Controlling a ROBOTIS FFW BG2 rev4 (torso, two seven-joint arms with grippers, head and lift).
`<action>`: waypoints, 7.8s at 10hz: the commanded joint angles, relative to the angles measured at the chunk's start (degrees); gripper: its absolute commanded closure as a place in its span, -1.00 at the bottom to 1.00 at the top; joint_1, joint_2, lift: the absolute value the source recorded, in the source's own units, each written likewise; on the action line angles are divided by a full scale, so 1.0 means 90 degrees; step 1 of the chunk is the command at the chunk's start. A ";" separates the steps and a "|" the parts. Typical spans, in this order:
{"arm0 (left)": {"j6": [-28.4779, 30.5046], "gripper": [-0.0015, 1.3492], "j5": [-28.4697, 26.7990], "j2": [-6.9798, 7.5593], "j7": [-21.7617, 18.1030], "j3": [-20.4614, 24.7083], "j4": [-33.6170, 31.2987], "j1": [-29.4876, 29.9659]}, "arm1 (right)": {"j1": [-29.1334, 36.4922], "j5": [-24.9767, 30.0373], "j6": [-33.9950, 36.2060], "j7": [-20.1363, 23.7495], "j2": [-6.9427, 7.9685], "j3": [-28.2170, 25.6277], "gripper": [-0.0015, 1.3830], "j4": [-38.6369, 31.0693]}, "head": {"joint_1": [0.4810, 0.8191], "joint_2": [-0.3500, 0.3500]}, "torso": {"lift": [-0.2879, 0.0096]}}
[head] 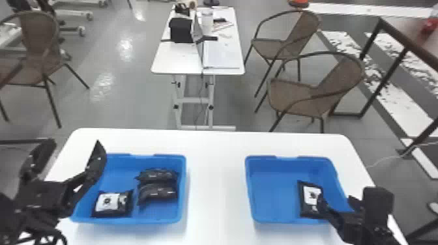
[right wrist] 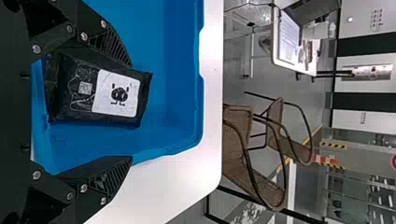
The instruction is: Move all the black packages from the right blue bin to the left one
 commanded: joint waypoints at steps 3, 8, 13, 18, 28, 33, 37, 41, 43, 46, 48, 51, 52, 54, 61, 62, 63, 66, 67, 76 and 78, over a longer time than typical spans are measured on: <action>0.0065 -0.78 0.0017 -0.0017 0.0003 -0.0041 -0.0006 -0.0009 | -0.0694 0.0178 0.0209 0.0216 -0.0129 -0.0110 -0.46 0.0959 | 0.27 -0.32 | 0.94; 0.0065 -0.78 0.0007 -0.0017 0.0003 -0.0080 0.0004 -0.0068 | -0.1319 0.0383 0.0668 0.0675 -0.0100 0.0047 -0.47 0.1642 | 0.27 -0.28 | 0.94; 0.0095 -0.78 0.0007 -0.0017 0.0003 -0.0100 0.0004 -0.0087 | -0.1455 0.0402 0.1254 0.0617 0.0007 0.0027 -0.47 0.1730 | 0.27 -0.23 | 0.94; 0.0104 -0.78 -0.0003 -0.0017 0.0003 -0.0080 0.0013 -0.0058 | -0.1641 -0.0213 0.1244 0.0734 -0.0237 0.0056 0.50 0.2209 | 0.27 -0.24 | 0.94; 0.0221 -0.79 0.0036 -0.0017 0.0003 -0.0149 0.0033 -0.0126 | -0.1338 -0.0496 0.0717 0.1144 -0.0227 0.0750 0.84 -0.0350 | 0.27 -0.09 | 0.94; 0.3190 -0.79 0.2302 0.0068 -0.0300 -0.0568 -0.0260 -0.1093 | -0.3037 -0.0525 0.0717 0.2697 -0.0452 0.2986 0.84 -0.0086 | 0.27 0.38 | 0.94; 0.3923 -0.79 0.2995 0.0176 -0.0436 -0.0715 -0.0221 -0.1611 | -0.3799 -0.1463 0.0424 0.2658 -0.0530 0.4422 0.84 0.0568 | 0.27 0.58 | 0.94; 0.3825 -0.79 0.2976 0.0176 -0.0427 -0.0871 0.0023 -0.1669 | -0.4014 -0.1717 0.0414 0.2599 -0.0569 0.4685 0.84 0.0685 | 0.27 0.67 | 0.94; 0.3698 -0.79 0.3044 0.0156 -0.0378 -0.1047 0.0209 -0.1748 | -0.4053 -0.1844 0.0444 0.2570 -0.0559 0.4763 0.84 0.0783 | 0.27 0.67 | 0.94; 0.3454 0.57 0.3073 0.0166 -0.0368 -0.1164 0.0394 -0.1816 | -0.4082 -0.1971 0.0473 0.2560 -0.0559 0.4822 0.84 0.0861 | 0.27 0.63 | 0.94; 0.3659 0.80 0.3493 0.0166 -0.0368 -0.1154 0.0433 -0.1796 | -0.4073 -0.1971 0.0473 0.2560 -0.0549 0.4822 0.84 0.0880 | 0.27 0.64 | 0.94; 0.3014 0.80 0.3591 0.0166 -0.0388 -0.1262 0.0541 -0.1728 | -0.3975 -0.2225 -0.0123 0.2609 -0.0452 0.4715 0.31 0.1212 | 0.27 0.63 | 0.94; 0.2790 0.80 0.3327 0.0107 -0.0378 -0.1164 0.0521 -0.1689 | -0.3731 -0.1893 -0.0425 0.2707 -0.0315 0.4285 -0.65 0.1125 | 0.27 0.64 | 0.94; 0.2116 0.80 0.1511 -0.0017 -0.0378 -0.0647 0.0521 -0.1494 | -0.2959 -0.1082 -0.0718 0.2716 -0.0022 0.3133 -0.83 0.0529 | 0.21 0.62 | 0.94; 0.0622 -0.90 -0.1878 -0.0017 -0.0524 -0.0217 0.1576 -0.1025 | -0.1905 -0.0857 -0.0767 0.2638 -0.0120 0.2010 -0.39 0.0089 | 0.27 0.43 | 0.94; 0.0485 -0.94 -0.1624 -0.0017 -0.0524 -0.0197 0.1527 -0.0976 | -0.1797 -0.0857 -0.0884 0.2521 -0.0110 0.1941 -0.40 0.0041 | 0.27 0.43 | 0.94; 0.0387 -0.75 -0.1175 -0.0017 -0.0524 -0.0197 0.1390 -0.0878 | -0.1592 -0.0867 -0.1021 0.2287 -0.0110 0.1843 -0.40 -0.0096 | 0.27 0.43 | 0.94; 0.0290 -0.67 -0.0433 -0.0017 -0.0124 -0.0012 0.0043 -0.0009 | -0.0752 -0.0877 -0.1441 0.1662 -0.0110 0.1521 -0.40 -0.0672 | 0.27 0.38 | 0.94; 0.0065 -0.67 -0.0003 -0.0017 0.0208 -0.0070 -0.0153 0.0391 | -0.0293 -0.0936 -0.1724 0.1193 -0.0100 0.1482 -0.40 -0.0926 | 0.27 0.38 | 0.94; 0.0280 -0.67 -0.0491 -0.0017 0.0794 -0.0451 -0.0514 0.1280 | 0.1816 -0.0486 -0.1949 0.0792 0.0261 0.1179 -0.40 -0.1873 | 0.27 0.30 | 0.94; 0.0280 -0.67 -0.0384 -0.0017 0.0960 -0.0578 -0.0514 0.1280 | 0.1816 -0.0477 -0.1949 0.0792 0.0281 0.1179 -0.40 -0.1883 | 0.27 0.28 | 0.94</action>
